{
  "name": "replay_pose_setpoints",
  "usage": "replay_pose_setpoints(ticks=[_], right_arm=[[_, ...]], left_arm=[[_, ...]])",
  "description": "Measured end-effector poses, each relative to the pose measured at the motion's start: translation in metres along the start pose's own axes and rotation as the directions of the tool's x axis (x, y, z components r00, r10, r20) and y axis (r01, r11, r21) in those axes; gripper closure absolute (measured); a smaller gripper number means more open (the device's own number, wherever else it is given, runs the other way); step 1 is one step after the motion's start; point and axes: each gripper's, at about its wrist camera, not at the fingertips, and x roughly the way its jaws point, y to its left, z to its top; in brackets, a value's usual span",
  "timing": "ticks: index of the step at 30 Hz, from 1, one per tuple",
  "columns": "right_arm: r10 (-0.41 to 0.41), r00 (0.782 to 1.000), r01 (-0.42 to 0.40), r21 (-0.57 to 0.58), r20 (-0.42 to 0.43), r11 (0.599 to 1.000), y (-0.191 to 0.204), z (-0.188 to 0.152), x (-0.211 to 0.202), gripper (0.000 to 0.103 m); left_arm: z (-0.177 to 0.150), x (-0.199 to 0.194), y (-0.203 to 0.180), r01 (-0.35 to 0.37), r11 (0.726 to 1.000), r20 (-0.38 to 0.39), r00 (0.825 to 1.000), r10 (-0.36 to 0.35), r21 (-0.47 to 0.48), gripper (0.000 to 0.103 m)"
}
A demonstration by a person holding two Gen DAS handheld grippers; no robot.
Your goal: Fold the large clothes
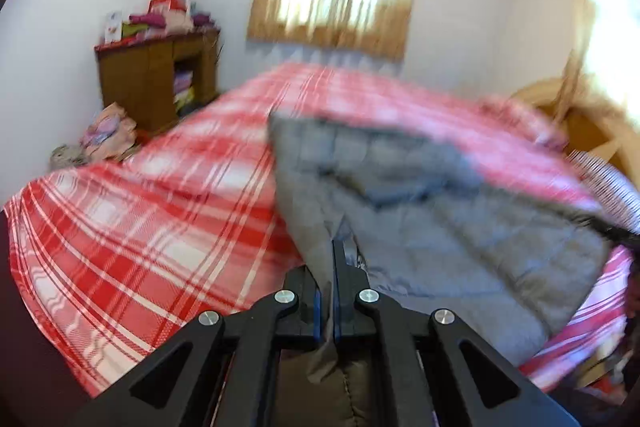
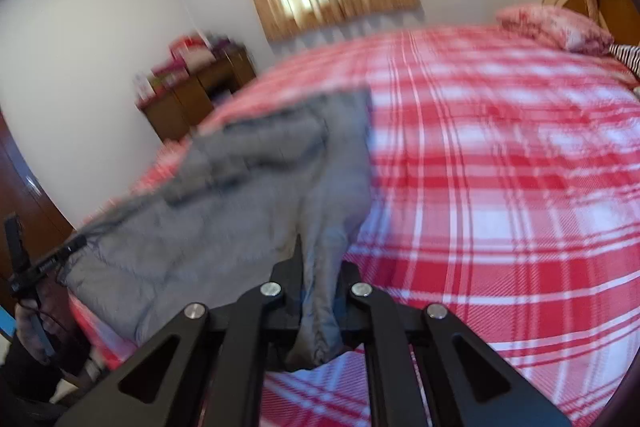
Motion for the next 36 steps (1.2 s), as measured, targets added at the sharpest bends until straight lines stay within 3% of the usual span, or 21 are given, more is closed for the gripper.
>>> replay_pose_setpoints(ticks=[3, 5, 7, 9, 11, 14, 16, 21, 22, 23, 25, 26, 28, 30, 31, 32, 34, 35, 36], right_arm=[[0.013, 0.992, -0.008, -0.044, 0.124, 0.999, 0.022, 0.025, -0.047, 0.095], [0.016, 0.984, -0.006, -0.054, 0.176, 0.999, 0.027, 0.042, -0.058, 0.095], [0.006, 0.98, 0.005, -0.056, 0.198, 0.998, 0.023, 0.065, -0.043, 0.095], [0.003, 0.985, 0.001, -0.022, 0.173, 1.0, 0.011, 0.086, -0.002, 0.096], [-0.027, 0.99, 0.029, -0.012, 0.141, 1.0, 0.002, 0.104, 0.05, 0.096], [-0.079, 0.992, 0.078, 0.015, 0.094, 0.997, -0.012, 0.122, 0.117, 0.096], [-0.126, 0.99, 0.124, 0.027, 0.065, 0.992, -0.022, 0.135, 0.166, 0.096], [-0.202, 0.979, 0.202, 0.046, 0.0, 0.978, -0.048, 0.136, 0.23, 0.096], [-0.211, 0.977, 0.212, 0.048, -0.014, 0.976, -0.054, 0.136, 0.24, 0.096], [-0.223, 0.974, 0.224, 0.056, -0.027, 0.973, -0.061, 0.135, 0.249, 0.095], [-0.231, 0.971, 0.234, 0.071, -0.057, 0.97, -0.072, 0.135, 0.264, 0.095], [-0.239, 0.968, 0.244, 0.073, -0.071, 0.967, -0.075, 0.136, 0.271, 0.092], [-0.277, 0.957, 0.284, 0.076, -0.086, 0.956, -0.079, 0.142, 0.284, 0.075], [-0.276, 0.959, 0.281, 0.093, -0.071, 0.955, -0.078, 0.152, 0.289, 0.04], [-0.287, 0.957, 0.29, 0.099, -0.049, 0.952, -0.074, 0.156, 0.289, 0.031], [-0.3, 0.954, 0.3, 0.102, -0.02, 0.948, -0.07, 0.16, 0.284, 0.023], [-0.31, 0.95, 0.307, 0.076, 0.025, 0.949, -0.054, 0.164, 0.272, 0.023], [-0.309, 0.951, 0.307, 0.056, 0.033, 0.95, -0.046, 0.162, 0.269, 0.023], [-0.297, 0.954, 0.296, 0.023, 0.043, 0.955, -0.031, 0.158, 0.265, 0.024]], left_arm=[[0.02, -0.049, -0.009, 0.04, 0.999, 0.103, 0.994, -0.04, 0.005, 0.1], [0.032, -0.052, -0.009, 0.021, 0.999, 0.13, 0.991, -0.024, 0.024, 0.1], [0.046, -0.027, 0.001, -0.01, 0.999, 0.122, 0.993, 0.005, 0.039, 0.1], [0.055, 0.01, 0.015, -0.04, 0.998, 0.085, 0.996, 0.037, 0.038, 0.1], [0.069, 0.073, 0.034, -0.068, 0.997, 0.035, 0.997, 0.067, 0.039, 0.1], [0.085, 0.143, 0.046, -0.142, 0.987, -0.008, 0.99, 0.143, 0.071, 0.097], [0.087, 0.173, 0.051, -0.186, 0.978, -0.022, 0.982, 0.189, 0.09, 0.096], [0.101, 0.231, 0.073, -0.252, 0.967, -0.068, 0.965, 0.253, 0.02, 0.091], [0.102, 0.233, 0.076, -0.29, 0.957, -0.061, 0.955, 0.29, 0.013, 0.084], [0.105, 0.234, 0.084, -0.364, 0.931, -0.042, 0.931, 0.363, -0.001, 0.079], [0.11, 0.236, 0.098, -0.436, 0.899, -0.016, 0.9, 0.436, -0.032, 0.04], [0.112, 0.236, 0.105, -0.467, 0.882, -0.003, 0.884, 0.468, -0.066, 0.033], [0.114, 0.235, 0.108, -0.487, 0.868, 0.017, 0.871, 0.491, -0.093, 0.031], [0.12, 0.233, 0.102, -0.522, 0.846, 0.036, 0.848, 0.528, -0.109, 0.031], [0.123, 0.232, 0.095, -0.554, 0.825, 0.046, 0.827, 0.561, -0.109, 0.031], [0.127, 0.228, 0.086, -0.597, 0.794, 0.063, 0.793, 0.606, -0.112, 0.031], [0.132, 0.216, 0.073, -0.678, 0.723, 0.092, 0.718, 0.69, -0.131, 0.03], [0.133, 0.21, 0.063, -0.689, 0.711, 0.12, 0.701, 0.703, -0.142, 0.029], [0.132, 0.208, 0.055, -0.681, 0.72, 0.141, 0.706, 0.694, -0.137, 0.027]])
